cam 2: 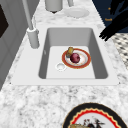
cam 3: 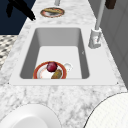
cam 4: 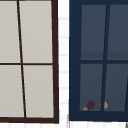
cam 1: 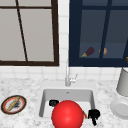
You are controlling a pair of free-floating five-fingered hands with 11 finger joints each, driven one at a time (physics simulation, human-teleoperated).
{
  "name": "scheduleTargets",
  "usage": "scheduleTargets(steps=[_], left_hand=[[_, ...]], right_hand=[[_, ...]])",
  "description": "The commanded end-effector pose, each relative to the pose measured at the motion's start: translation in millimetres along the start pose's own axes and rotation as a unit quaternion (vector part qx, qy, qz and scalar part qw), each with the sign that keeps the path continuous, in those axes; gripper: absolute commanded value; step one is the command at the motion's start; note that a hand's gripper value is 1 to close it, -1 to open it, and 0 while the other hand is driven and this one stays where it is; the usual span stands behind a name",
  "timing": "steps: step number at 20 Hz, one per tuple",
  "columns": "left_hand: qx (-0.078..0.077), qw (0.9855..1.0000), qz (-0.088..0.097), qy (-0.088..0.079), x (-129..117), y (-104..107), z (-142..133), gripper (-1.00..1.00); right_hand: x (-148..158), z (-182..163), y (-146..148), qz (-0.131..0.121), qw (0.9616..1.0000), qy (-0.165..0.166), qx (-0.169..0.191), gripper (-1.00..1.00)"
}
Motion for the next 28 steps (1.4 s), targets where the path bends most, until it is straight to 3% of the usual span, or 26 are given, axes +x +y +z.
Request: scheduleTargets(steps=[1,7,12,16,23,26,28], left_hand=[[-0.022,0.9997,-0.004,-0.011,-9,8,-19,-1.0],[-0.013,0.9999,0.0,-0.001,-39,31,-46,-1.0],[-0.017,0.9998,-0.006,-0.002,-62,45,-71,-1.0],[-0.012,0.9999,-0.007,0.008,-79,35,-105,-1.0],[-0.015,0.9996,0.022,0.012,-104,8,-161,-1.0],[-0.015,0.9998,0.001,0.014,-114,10,-185,-1.0],[-0.011,0.9999,-0.001,0.011,-120,15,-201,-1.0]], right_hand=[[0,0,0,0.0,1.0,0.0,0.0,0.0],[0,0,0,0.0,1.0,0.0,0.0,0.0],[0,0,0,0.0,1.0,0.0,0.0,0.0],[0,0,0,0.0,1.0,0.0,0.0,0.0],[0,0,0,-0.001,1.0,0.0,0.0,0.0],[0,0,0,-0.001,1.0,0.0,0.0,0.0],[0,0,0,-0.001,1.0,0.0,0.0,0.0]])
